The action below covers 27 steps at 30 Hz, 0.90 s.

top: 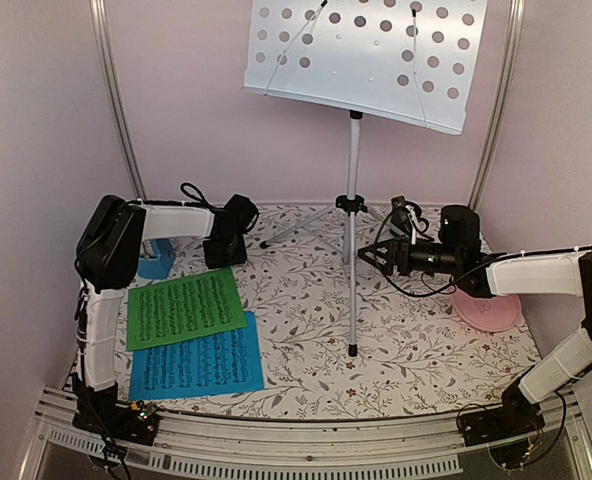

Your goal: Set up the instrument practice props

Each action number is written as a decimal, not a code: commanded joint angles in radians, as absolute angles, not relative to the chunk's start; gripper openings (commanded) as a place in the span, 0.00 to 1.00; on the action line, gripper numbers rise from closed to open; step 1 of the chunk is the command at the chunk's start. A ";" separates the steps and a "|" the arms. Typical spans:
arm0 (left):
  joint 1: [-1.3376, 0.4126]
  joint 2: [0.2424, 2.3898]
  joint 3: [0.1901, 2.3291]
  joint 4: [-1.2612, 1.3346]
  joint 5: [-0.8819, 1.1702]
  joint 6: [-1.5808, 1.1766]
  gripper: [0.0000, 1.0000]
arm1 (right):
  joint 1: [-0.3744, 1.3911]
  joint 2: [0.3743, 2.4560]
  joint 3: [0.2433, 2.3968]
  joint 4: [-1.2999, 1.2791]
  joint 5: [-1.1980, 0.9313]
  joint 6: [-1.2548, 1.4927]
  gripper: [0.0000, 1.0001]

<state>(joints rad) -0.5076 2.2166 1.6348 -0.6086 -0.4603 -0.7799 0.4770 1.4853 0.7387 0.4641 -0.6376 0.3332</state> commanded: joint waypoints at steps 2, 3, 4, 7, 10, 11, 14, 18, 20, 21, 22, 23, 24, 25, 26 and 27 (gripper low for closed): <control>-0.502 2.243 1.652 -0.661 -0.494 -0.798 0.47 | 0.482 1.495 0.755 0.491 -0.652 0.334 0.76; -0.502 2.246 1.653 -0.661 -0.497 -0.798 0.46 | 0.482 1.496 0.756 0.492 -0.653 0.334 0.76; -0.501 2.251 1.655 -0.662 -0.497 -0.798 0.45 | 0.482 1.497 0.756 0.492 -0.656 0.334 0.76; -0.502 2.260 1.655 -0.665 -0.497 -0.798 0.41 | 0.482 1.497 0.753 0.495 -0.657 0.337 0.76; -0.502 2.260 1.651 -0.664 -0.487 -0.799 0.33 | 0.482 1.494 0.750 0.495 -0.652 0.336 0.76; -0.501 2.259 1.649 -0.663 -0.482 -0.800 0.30 | 0.482 1.492 0.750 0.495 -0.653 0.335 0.76; -0.504 2.247 1.642 -0.664 -0.477 -0.805 0.26 | 0.482 1.490 0.749 0.495 -0.651 0.334 0.76; -0.508 2.221 1.625 -0.661 -0.468 -0.810 0.19 | 0.482 1.488 0.751 0.495 -0.650 0.333 0.77; -0.513 2.204 1.616 -0.658 -0.464 -0.810 0.15 | 0.482 1.487 0.752 0.495 -0.650 0.333 0.77; -0.515 2.197 1.612 -0.657 -0.461 -0.810 0.14 | 0.482 1.486 0.750 0.495 -0.649 0.332 0.77; -0.519 2.189 1.608 -0.655 -0.458 -0.810 0.12 | 0.482 1.485 0.751 0.495 -0.648 0.333 0.77; -0.525 2.182 1.604 -0.654 -0.457 -0.810 0.10 | 0.482 1.485 0.750 0.494 -0.647 0.332 0.77; -0.529 2.172 1.599 -0.651 -0.456 -0.811 0.07 | 0.481 1.484 0.749 0.495 -0.647 0.330 0.77; -0.535 2.161 1.592 -0.645 -0.454 -0.811 0.03 | 0.482 1.481 0.748 0.494 -0.647 0.330 0.77; -0.541 2.150 1.585 -0.636 -0.451 -0.811 0.00 | 0.482 1.478 0.748 0.493 -0.645 0.329 0.77; -0.547 2.139 1.578 -0.631 -0.447 -0.813 0.00 | 0.482 1.477 0.747 0.493 -0.644 0.329 0.77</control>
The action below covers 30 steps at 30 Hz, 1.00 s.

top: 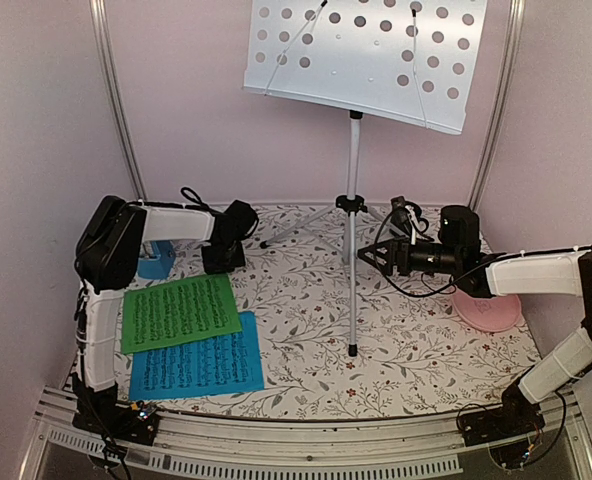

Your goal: Set up the instrument practice props

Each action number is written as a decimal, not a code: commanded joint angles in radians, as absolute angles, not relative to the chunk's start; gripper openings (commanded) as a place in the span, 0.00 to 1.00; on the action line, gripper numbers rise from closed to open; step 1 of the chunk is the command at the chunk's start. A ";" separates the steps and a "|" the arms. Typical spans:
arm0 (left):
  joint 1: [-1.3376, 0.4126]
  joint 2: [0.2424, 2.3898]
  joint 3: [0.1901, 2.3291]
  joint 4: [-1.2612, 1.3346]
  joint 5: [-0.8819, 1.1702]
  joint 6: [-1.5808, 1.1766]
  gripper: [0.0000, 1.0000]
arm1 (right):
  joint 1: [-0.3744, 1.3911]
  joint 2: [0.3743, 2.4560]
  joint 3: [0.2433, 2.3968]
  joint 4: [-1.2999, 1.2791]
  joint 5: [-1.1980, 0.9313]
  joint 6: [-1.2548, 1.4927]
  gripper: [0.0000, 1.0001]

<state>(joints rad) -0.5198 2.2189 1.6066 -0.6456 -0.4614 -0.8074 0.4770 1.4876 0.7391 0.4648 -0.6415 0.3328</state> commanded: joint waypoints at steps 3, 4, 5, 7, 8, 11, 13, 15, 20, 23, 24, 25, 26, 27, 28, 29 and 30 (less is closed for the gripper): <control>-0.572 2.111 1.567 -0.604 -0.425 -0.812 0.00 | 0.482 1.469 0.744 0.494 -0.641 0.327 0.77; -0.591 2.105 1.567 -0.598 -0.425 -0.807 0.00 | 0.482 1.467 0.744 0.494 -0.641 0.327 0.77; -0.606 2.100 1.573 -0.595 -0.428 -0.806 0.00 | 0.482 1.464 0.744 0.491 -0.642 0.327 0.77; -0.640 2.097 1.588 -0.595 -0.426 -0.802 0.00 | 0.482 1.460 0.742 0.492 -0.642 0.327 0.77; -0.658 2.099 1.598 -0.593 -0.422 -0.797 0.00 | 0.482 1.457 0.741 0.491 -0.641 0.327 0.77; -0.721 2.108 1.625 -0.592 -0.413 -0.779 0.00 | 0.482 1.447 0.742 0.485 -0.641 0.323 0.77; -0.765 2.112 1.632 -0.592 -0.406 -0.759 0.00 | 0.482 1.437 0.737 0.477 -0.640 0.320 0.77; -0.814 2.111 1.627 -0.592 -0.398 -0.723 0.00 | 0.481 1.424 0.732 0.471 -0.637 0.316 0.77; -0.954 2.077 1.537 -0.530 -0.333 -0.608 0.00 | 0.482 1.410 0.729 0.454 -0.636 0.306 0.77; -1.040 2.049 1.476 -0.464 -0.291 -0.514 0.00 | 0.482 1.411 0.734 0.443 -0.637 0.298 0.78; -1.067 2.043 1.462 -0.442 -0.280 -0.481 0.00 | 0.482 1.412 0.735 0.441 -0.637 0.297 0.78; -1.089 2.040 1.450 -0.428 -0.264 -0.448 0.00 | 0.482 1.414 0.735 0.439 -0.638 0.296 0.78; -1.108 2.036 1.436 -0.414 -0.242 -0.419 0.00 | 0.482 1.416 0.738 0.437 -0.640 0.296 0.78; -1.124 2.032 1.422 -0.398 -0.213 -0.388 0.00 | 0.482 1.419 0.740 0.435 -0.642 0.295 0.78; -1.139 2.027 1.402 -0.381 -0.179 -0.350 0.00 | 0.482 1.420 0.742 0.432 -0.643 0.294 0.78; -1.157 2.020 1.382 -0.367 -0.154 -0.314 0.00 | 0.481 1.421 0.742 0.428 -0.645 0.293 0.78; -1.174 2.012 1.365 -0.357 -0.130 -0.274 0.00 | 0.481 1.420 0.743 0.423 -0.645 0.293 0.78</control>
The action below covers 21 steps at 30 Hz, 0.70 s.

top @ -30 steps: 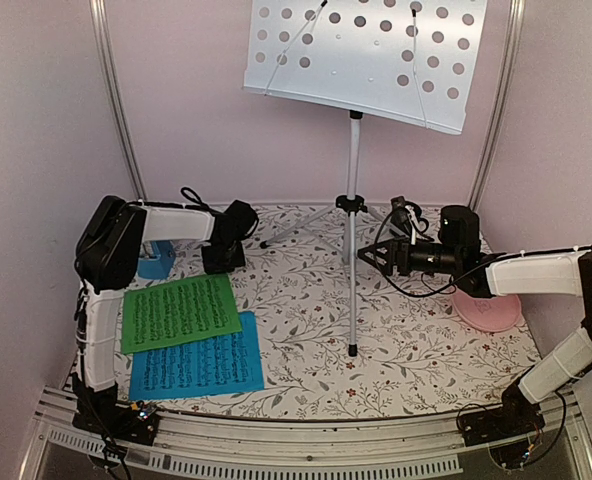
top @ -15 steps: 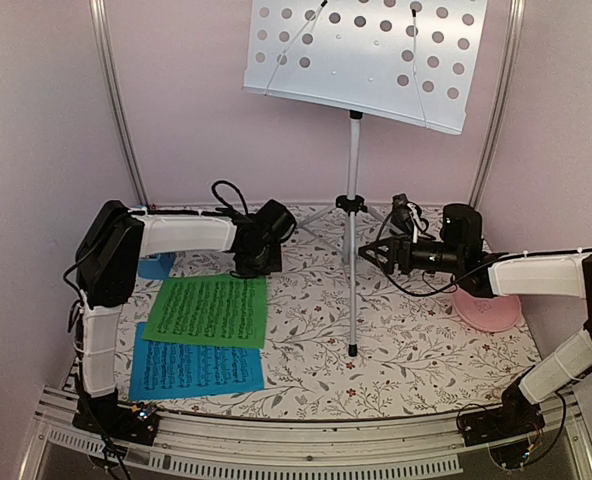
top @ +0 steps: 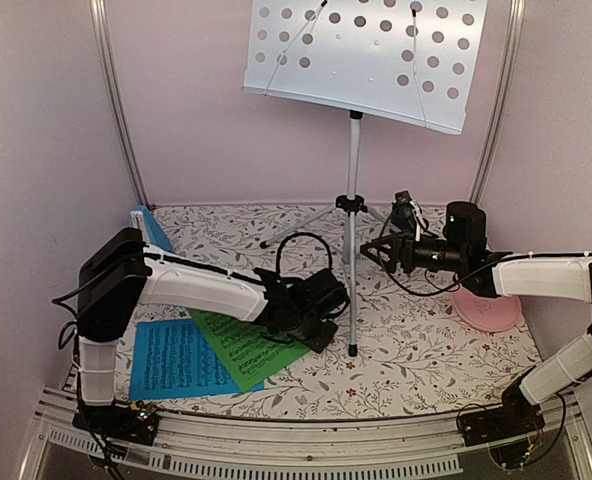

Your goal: Set up the instrument practice props

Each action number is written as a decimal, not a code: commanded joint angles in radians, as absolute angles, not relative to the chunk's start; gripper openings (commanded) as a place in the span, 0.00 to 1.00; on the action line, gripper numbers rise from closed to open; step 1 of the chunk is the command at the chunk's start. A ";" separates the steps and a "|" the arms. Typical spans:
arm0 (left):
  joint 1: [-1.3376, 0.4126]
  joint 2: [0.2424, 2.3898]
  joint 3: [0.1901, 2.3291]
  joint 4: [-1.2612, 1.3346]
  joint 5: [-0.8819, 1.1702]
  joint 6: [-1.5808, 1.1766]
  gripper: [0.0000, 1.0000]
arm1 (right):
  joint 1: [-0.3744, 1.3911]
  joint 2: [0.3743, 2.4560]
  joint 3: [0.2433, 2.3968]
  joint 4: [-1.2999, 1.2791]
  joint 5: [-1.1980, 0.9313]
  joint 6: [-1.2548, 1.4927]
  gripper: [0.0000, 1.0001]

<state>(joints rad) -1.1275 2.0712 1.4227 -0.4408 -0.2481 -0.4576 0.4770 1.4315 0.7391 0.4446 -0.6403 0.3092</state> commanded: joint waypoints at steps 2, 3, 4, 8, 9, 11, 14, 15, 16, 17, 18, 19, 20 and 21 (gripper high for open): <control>-1.203 1.996 1.330 -0.344 -0.071 -0.192 0.00 | 0.482 1.419 0.745 0.413 -0.646 0.287 0.78; -1.214 1.989 1.313 -0.341 -0.048 -0.167 0.00 | 0.482 1.419 0.747 0.405 -0.647 0.283 0.78; -1.225 1.980 1.298 -0.339 -0.020 -0.146 0.00 | 0.482 1.419 0.748 0.398 -0.649 0.280 0.78; -1.237 1.907 1.235 -0.311 0.068 -0.081 0.00 | 0.482 1.418 0.757 0.364 -0.662 0.260 0.78; -1.234 1.886 1.218 -0.304 0.062 -0.076 0.01 | 0.482 1.417 0.759 0.352 -0.667 0.257 0.78; -1.217 1.833 1.177 -0.276 0.052 -0.083 0.16 | 0.482 1.411 0.757 0.333 -0.677 0.251 0.78; -1.167 1.722 1.090 -0.183 0.118 -0.124 0.35 | 0.482 1.400 0.753 0.302 -0.682 0.239 0.78; -1.143 1.685 1.053 -0.144 0.145 -0.144 0.42 | 0.482 1.395 0.751 0.293 -0.684 0.234 0.78; -1.116 1.645 1.015 -0.090 0.176 -0.166 0.51 | 0.482 1.392 0.749 0.283 -0.687 0.232 0.78; -1.087 1.611 0.976 -0.047 0.208 -0.185 0.55 | 0.482 1.388 0.745 0.277 -0.689 0.229 0.78; -1.055 1.574 0.936 -0.007 0.233 -0.211 0.58 | 0.483 1.384 0.740 0.270 -0.692 0.229 0.78; -1.021 1.540 0.892 0.033 0.258 -0.251 0.60 | 0.483 1.378 0.737 0.264 -0.695 0.227 0.78; -0.977 1.510 0.848 0.076 0.296 -0.281 0.61 | 0.485 1.374 0.733 0.259 -0.696 0.227 0.77; -0.932 1.478 0.791 0.119 0.331 -0.318 0.62 | 0.488 1.369 0.729 0.256 -0.696 0.229 0.77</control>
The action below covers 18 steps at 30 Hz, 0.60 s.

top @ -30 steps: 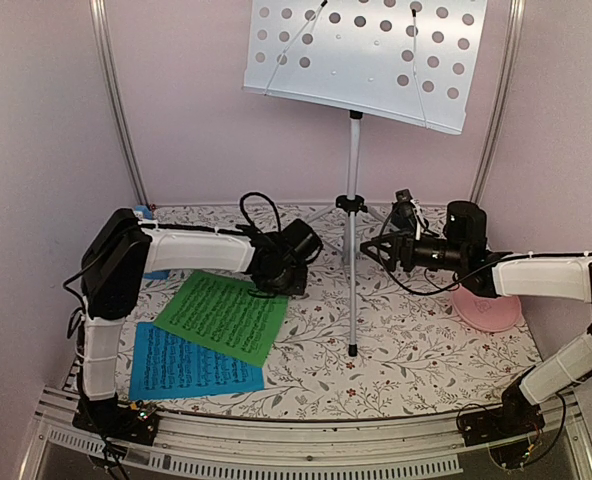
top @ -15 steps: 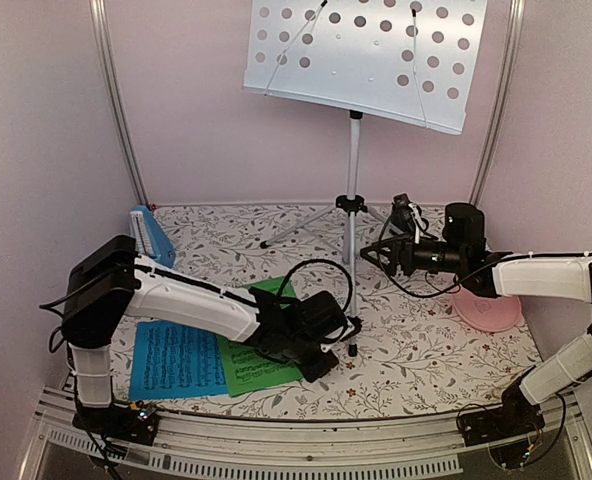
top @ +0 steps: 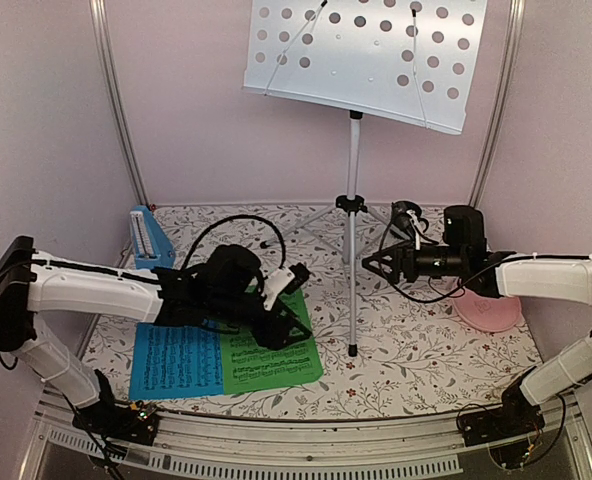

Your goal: Set up the instrument practice props

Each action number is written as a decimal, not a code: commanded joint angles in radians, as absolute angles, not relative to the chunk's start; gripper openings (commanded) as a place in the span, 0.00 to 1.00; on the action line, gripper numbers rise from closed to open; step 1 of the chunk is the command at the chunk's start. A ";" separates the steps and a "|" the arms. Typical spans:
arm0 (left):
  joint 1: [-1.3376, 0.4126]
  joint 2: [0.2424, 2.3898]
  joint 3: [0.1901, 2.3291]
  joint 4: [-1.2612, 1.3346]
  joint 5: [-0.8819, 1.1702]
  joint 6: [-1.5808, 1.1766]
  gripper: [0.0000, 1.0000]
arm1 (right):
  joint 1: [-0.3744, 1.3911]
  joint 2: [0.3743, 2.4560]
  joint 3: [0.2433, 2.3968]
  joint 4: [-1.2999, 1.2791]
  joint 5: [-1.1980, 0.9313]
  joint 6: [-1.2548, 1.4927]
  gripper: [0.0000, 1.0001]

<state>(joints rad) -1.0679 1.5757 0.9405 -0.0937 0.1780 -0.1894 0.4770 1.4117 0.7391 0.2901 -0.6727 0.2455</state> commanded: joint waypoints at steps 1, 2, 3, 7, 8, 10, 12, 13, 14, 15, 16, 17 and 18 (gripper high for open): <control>-0.888 1.446 0.745 0.163 0.361 -0.357 0.63 | 0.492 1.364 0.726 0.254 -0.694 0.231 0.77; -0.829 1.409 0.701 0.212 0.390 -0.393 0.65 | 0.501 1.357 0.723 0.251 -0.688 0.232 0.77; -0.787 1.381 0.662 0.254 0.406 -0.431 0.66 | 0.511 1.354 0.723 0.248 -0.681 0.234 0.76; -0.667 1.322 0.573 0.311 0.410 -0.510 0.70 | 0.563 1.368 0.729 0.243 -0.640 0.241 0.75; -0.640 1.313 0.559 0.311 0.402 -0.526 0.71 | 0.583 1.380 0.735 0.242 -0.625 0.241 0.75; -0.580 1.297 0.519 0.336 0.402 -0.569 0.72 | 0.623 1.410 0.752 0.240 -0.592 0.238 0.74; -0.518 1.286 0.478 0.356 0.402 -0.617 0.72 | 0.663 1.446 0.773 0.241 -0.561 0.238 0.71; -0.488 1.281 0.463 0.354 0.400 -0.635 0.72 | 0.685 1.467 0.786 0.239 -0.550 0.239 0.70; -0.464 1.280 0.452 0.347 0.393 -0.649 0.72 | 0.706 1.487 0.801 0.239 -0.536 0.238 0.69; -0.442 1.281 0.446 0.336 0.387 -0.660 0.72 | 0.731 1.506 0.815 0.236 -0.518 0.235 0.67; -0.423 1.285 0.440 0.326 0.385 -0.667 0.72 | 0.753 1.526 0.830 0.232 -0.500 0.231 0.65; -0.404 1.287 0.430 0.324 0.389 -0.675 0.72 | 0.773 1.546 0.852 0.228 -0.482 0.229 0.64; -0.389 1.292 0.424 0.325 0.394 -0.684 0.72 | 0.793 1.567 0.870 0.223 -0.466 0.225 0.62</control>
<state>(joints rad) -0.4488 1.2942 0.4534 0.3016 0.3824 -0.6109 0.7235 1.5059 0.7929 0.2379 -0.5552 0.2420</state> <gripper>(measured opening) 0.718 0.645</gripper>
